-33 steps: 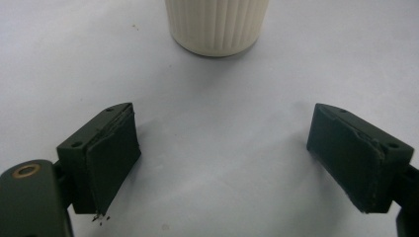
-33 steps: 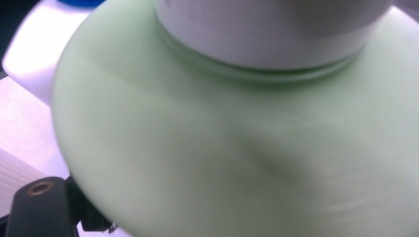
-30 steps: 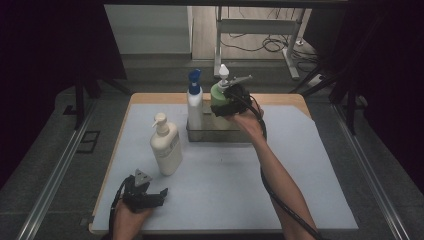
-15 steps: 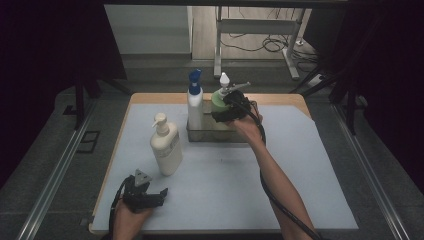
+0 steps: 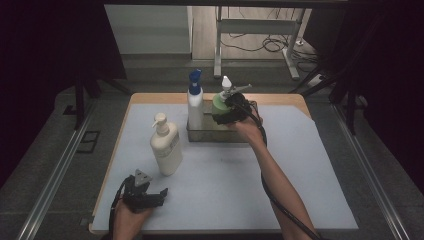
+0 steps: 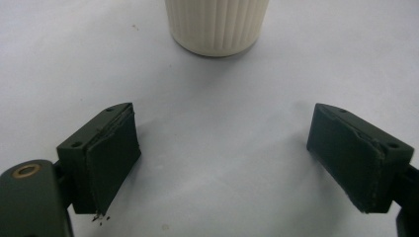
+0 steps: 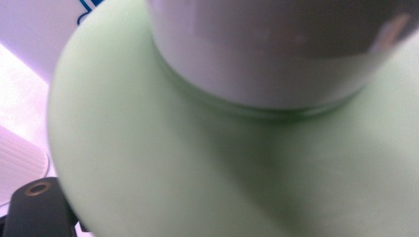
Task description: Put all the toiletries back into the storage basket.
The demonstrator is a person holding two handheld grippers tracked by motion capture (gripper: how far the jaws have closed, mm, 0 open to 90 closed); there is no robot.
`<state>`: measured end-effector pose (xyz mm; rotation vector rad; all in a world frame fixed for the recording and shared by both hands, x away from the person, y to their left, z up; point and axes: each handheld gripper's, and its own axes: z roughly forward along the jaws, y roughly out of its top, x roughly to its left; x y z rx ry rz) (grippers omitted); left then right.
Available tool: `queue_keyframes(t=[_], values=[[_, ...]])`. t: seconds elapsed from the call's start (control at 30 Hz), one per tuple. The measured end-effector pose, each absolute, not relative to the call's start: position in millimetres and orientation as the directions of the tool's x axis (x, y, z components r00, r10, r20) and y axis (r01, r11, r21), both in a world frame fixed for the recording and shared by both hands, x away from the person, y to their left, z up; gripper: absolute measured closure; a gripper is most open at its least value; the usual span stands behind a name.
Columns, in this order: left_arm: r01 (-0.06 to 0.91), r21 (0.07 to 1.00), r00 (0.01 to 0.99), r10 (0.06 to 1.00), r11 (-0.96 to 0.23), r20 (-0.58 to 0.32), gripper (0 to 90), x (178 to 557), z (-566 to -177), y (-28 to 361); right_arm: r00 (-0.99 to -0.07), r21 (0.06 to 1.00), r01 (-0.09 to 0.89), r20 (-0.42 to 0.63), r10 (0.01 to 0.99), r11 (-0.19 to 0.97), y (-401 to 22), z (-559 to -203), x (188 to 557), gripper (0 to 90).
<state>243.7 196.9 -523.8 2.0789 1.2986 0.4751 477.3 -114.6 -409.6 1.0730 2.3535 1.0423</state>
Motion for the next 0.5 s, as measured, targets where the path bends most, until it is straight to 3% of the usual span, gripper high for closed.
queue_keyframes(t=[0.5], values=[[0.664, 0.679, 0.448, 0.894, -0.312, -0.028, 12.0, 243.7, -523.9, 196.8, -0.655, 0.778, 0.476, 0.002, 0.756, 0.411, -122.9, -406.9, 471.3, 7.9]])
